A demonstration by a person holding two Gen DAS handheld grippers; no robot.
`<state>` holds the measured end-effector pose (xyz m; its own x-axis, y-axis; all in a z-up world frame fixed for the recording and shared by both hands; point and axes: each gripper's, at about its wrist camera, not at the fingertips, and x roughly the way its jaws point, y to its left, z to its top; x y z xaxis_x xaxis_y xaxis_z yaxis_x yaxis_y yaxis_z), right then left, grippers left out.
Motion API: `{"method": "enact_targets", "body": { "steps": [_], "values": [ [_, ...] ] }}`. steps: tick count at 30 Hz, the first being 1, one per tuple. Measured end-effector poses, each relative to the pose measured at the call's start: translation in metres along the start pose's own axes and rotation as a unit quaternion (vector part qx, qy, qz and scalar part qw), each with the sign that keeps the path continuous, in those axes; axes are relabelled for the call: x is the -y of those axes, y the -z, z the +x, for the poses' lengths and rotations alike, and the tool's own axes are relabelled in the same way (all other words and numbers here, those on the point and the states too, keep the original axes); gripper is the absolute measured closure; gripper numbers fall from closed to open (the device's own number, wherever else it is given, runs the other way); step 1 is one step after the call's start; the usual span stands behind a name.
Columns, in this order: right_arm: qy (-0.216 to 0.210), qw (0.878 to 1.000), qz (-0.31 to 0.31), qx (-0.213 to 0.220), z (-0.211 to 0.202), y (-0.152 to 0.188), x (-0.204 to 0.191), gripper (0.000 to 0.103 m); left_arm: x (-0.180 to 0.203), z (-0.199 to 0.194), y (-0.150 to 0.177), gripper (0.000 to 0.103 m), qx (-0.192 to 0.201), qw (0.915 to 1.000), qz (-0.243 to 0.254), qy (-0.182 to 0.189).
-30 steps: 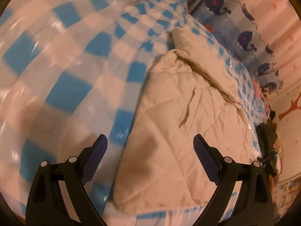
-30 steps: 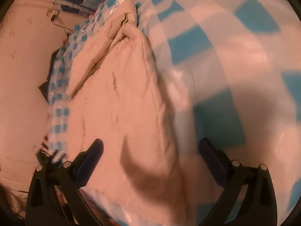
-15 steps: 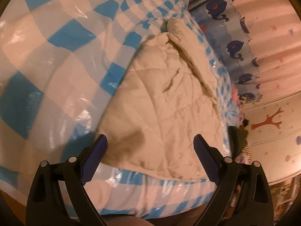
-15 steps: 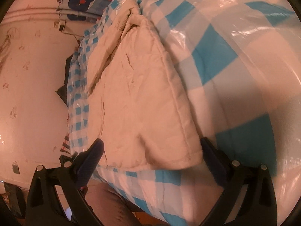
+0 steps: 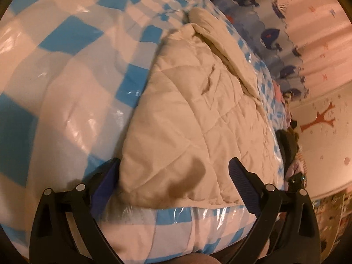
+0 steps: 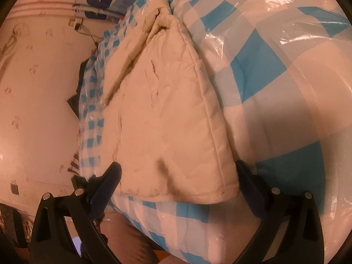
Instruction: Fold large clothes
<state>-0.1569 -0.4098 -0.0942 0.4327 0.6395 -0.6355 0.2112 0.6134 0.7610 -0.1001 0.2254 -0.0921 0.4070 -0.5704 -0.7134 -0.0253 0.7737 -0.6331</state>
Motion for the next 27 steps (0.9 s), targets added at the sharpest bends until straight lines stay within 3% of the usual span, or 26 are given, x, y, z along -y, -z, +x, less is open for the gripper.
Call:
{"method": "enact_targets", "body": {
  "steps": [8, 14, 19, 20, 22, 23, 24, 26, 27],
  "values": [
    [0.057, 0.996, -0.071, -0.007, 0.011, 0.012, -0.011, 0.005, -0.004, 0.002, -0.002, 0.010, 0.000, 0.9997, -0.011, 0.020],
    [0.044, 0.997, -0.052, -0.022, 0.008, 0.005, -0.011, 0.006, -0.002, -0.006, -0.002, 0.010, 0.007, 0.9999, -0.004, 0.009],
    [0.056, 0.996, -0.071, -0.020, 0.011, 0.005, -0.021, 0.010, -0.016, -0.008, -0.007, 0.010, 0.000, 0.9989, -0.029, 0.036],
    [0.057, 0.996, -0.073, -0.020, 0.012, 0.005, -0.023, 0.016, -0.019, -0.007, -0.008, 0.010, -0.004, 0.9986, -0.034, 0.041],
    [0.066, 0.995, -0.073, -0.020, 0.013, 0.005, -0.024, 0.041, -0.022, -0.007, -0.009, 0.010, -0.007, 0.9980, -0.039, 0.050],
    [0.070, 0.995, -0.069, -0.020, 0.014, 0.004, -0.022, 0.062, -0.023, -0.006, -0.009, 0.010, -0.009, 0.9979, -0.039, 0.052],
    [0.068, 0.995, -0.067, -0.021, 0.015, 0.004, -0.021, 0.071, -0.023, -0.006, -0.009, 0.010, -0.011, 0.9977, -0.038, 0.054],
    [0.072, 0.995, -0.071, -0.023, 0.017, 0.004, -0.020, 0.076, -0.023, -0.006, -0.009, 0.010, -0.011, 0.9974, -0.037, 0.061],
    [0.073, 0.994, -0.073, -0.021, 0.018, 0.005, -0.020, 0.079, -0.022, -0.007, -0.009, 0.017, -0.011, 0.9972, -0.034, 0.066]
  ]
}}
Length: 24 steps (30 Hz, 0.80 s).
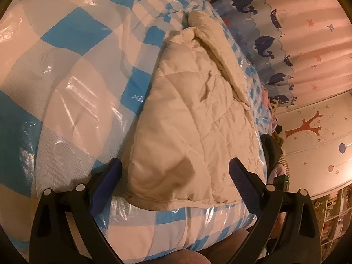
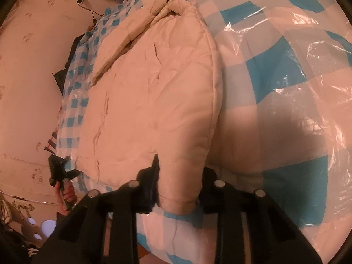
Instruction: Fold large clothes
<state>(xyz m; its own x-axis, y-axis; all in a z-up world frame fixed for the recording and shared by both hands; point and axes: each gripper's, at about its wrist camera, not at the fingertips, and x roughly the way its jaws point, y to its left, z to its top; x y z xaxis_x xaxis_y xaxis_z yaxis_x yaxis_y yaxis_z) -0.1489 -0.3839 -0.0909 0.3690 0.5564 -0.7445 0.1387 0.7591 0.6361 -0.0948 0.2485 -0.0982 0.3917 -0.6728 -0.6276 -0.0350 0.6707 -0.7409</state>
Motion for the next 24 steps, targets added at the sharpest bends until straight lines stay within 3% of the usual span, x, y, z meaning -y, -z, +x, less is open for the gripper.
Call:
{"method": "enact_targets", "body": {
  "steps": [1, 3, 4, 5, 12, 18, 24],
  "values": [
    [-0.003, 1.000, 0.000, 0.004, 0.000, 0.000, 0.000, 0.080, 0.002, 0.000, 0.000, 0.027, -0.002, 1.0000, 0.003, 0.009],
    [-0.009, 1.000, 0.000, 0.011, 0.000, 0.001, -0.003, 0.086, 0.003, 0.004, 0.001, 0.067, -0.020, 0.9998, 0.002, 0.005],
    [-0.012, 1.000, -0.002, 0.014, 0.000, 0.002, -0.004, 0.087, 0.003, 0.007, 0.001, 0.079, -0.030, 0.9996, -0.002, 0.003],
    [-0.014, 1.000, -0.004, 0.017, 0.000, 0.002, -0.005, 0.090, 0.003, 0.010, 0.002, 0.085, -0.038, 0.9993, -0.007, 0.002],
    [-0.044, 0.996, -0.024, 0.069, -0.021, 0.002, -0.027, 0.096, 0.020, 0.007, -0.002, 0.094, -0.044, 0.9988, 0.006, -0.020],
    [-0.085, 0.989, -0.057, 0.107, -0.062, 0.006, -0.064, 0.096, 0.064, -0.031, 0.000, 0.096, -0.022, 0.9989, 0.042, 0.006],
    [-0.109, 0.984, -0.074, 0.120, -0.112, 0.040, -0.074, 0.096, 0.091, -0.082, 0.034, 0.096, -0.020, 0.9973, 0.060, 0.037]
  ]
}}
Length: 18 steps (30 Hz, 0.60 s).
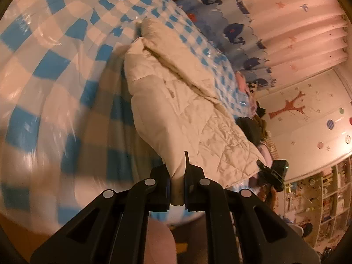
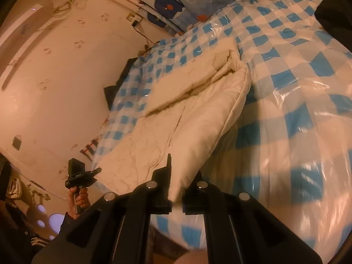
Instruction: Fold large clothes
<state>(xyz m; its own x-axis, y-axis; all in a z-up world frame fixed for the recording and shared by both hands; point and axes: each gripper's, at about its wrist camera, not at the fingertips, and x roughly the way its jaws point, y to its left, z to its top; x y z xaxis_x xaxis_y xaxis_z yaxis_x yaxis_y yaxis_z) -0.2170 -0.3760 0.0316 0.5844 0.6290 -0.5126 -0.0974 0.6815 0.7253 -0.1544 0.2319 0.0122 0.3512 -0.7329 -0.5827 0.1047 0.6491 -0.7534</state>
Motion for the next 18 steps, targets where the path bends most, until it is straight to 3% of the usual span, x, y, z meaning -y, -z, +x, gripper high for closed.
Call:
{"method": "enact_targets", "body": {
  "steps": [8, 11, 13, 14, 15, 18],
  "values": [
    [-0.023, 1.000, 0.015, -0.007, -0.083, 0.080, -0.020, 0.096, 0.010, -0.071, 0.086, 0.096, -0.021, 0.9996, 0.017, 0.013],
    [-0.004, 0.997, 0.023, -0.071, -0.082, 0.125, -0.011, 0.095, 0.002, -0.069, 0.111, 0.093, -0.066, 0.9962, 0.053, -0.020],
    [0.028, 0.993, 0.037, -0.110, -0.073, 0.146, 0.007, 0.088, -0.017, -0.054, 0.123, 0.088, -0.097, 0.9927, 0.052, -0.050],
    [0.047, 0.991, 0.047, -0.118, -0.069, 0.157, 0.021, 0.079, -0.028, -0.049, 0.126, 0.086, -0.104, 0.9922, 0.041, -0.055],
    [0.050, 0.990, 0.057, -0.116, -0.069, 0.161, 0.032, 0.068, -0.037, -0.046, 0.126, 0.084, -0.104, 0.9929, 0.027, -0.053],
    [0.048, 0.991, 0.096, -0.083, -0.083, 0.164, 0.058, 0.053, -0.059, -0.050, 0.124, 0.074, -0.088, 0.9956, -0.009, -0.032]
  ]
}}
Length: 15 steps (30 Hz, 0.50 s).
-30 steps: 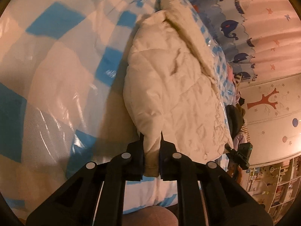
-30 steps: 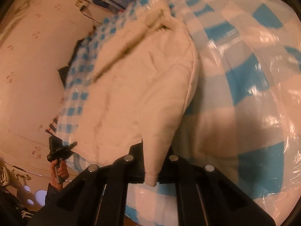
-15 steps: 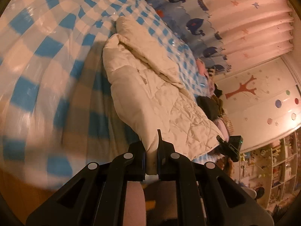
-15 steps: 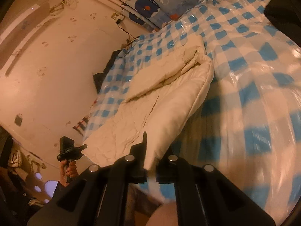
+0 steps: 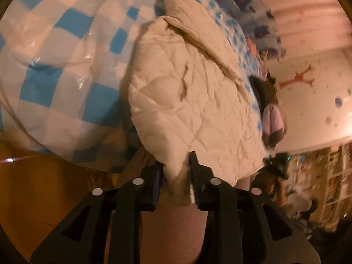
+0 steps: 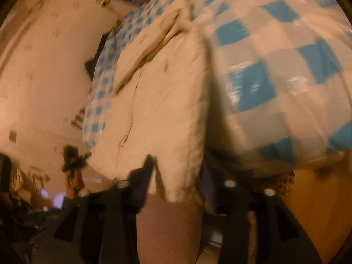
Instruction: Fold large clothes
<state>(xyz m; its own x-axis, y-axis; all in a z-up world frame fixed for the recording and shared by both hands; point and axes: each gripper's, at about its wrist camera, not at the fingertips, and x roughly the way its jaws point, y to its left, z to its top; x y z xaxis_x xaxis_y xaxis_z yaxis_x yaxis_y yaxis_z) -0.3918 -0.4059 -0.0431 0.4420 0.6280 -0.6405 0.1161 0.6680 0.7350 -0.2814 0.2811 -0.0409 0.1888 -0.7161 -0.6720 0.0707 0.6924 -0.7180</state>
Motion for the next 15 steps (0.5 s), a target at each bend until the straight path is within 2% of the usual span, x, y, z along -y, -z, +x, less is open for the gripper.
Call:
{"method": "enact_targets", "body": {
  "steps": [1, 2, 3, 5, 9, 12, 15],
  "values": [
    [0.000, 1.000, 0.010, 0.011, -0.006, -0.001, 0.006, 0.044, -0.002, -0.003, 0.000, 0.071, 0.006, 1.0000, -0.003, 0.001],
    [-0.003, 1.000, 0.018, 0.016, -0.010, -0.001, 0.010, 0.037, -0.005, -0.007, 0.002, 0.061, 0.013, 0.9999, -0.004, -0.005],
    [-0.011, 0.999, 0.026, 0.021, -0.014, -0.003, 0.016, 0.036, -0.006, -0.012, 0.002, 0.052, 0.023, 0.9996, -0.001, -0.014],
    [-0.022, 0.999, 0.036, 0.031, -0.017, -0.008, 0.022, 0.034, -0.012, -0.015, -0.001, 0.047, 0.032, 0.9993, -0.006, -0.017],
    [-0.054, 0.997, 0.050, 0.011, 0.005, -0.023, 0.027, 0.032, -0.016, 0.008, -0.010, 0.031, 0.007, 0.9998, -0.010, -0.015],
    [-0.099, 0.992, 0.075, -0.012, 0.031, -0.032, 0.030, 0.032, -0.020, 0.026, -0.007, 0.023, -0.011, 0.9994, -0.016, 0.029],
    [-0.110, 0.991, 0.071, -0.025, 0.049, -0.035, 0.022, 0.032, -0.023, 0.041, -0.004, 0.020, -0.020, 0.9981, -0.027, 0.052]
  ]
}}
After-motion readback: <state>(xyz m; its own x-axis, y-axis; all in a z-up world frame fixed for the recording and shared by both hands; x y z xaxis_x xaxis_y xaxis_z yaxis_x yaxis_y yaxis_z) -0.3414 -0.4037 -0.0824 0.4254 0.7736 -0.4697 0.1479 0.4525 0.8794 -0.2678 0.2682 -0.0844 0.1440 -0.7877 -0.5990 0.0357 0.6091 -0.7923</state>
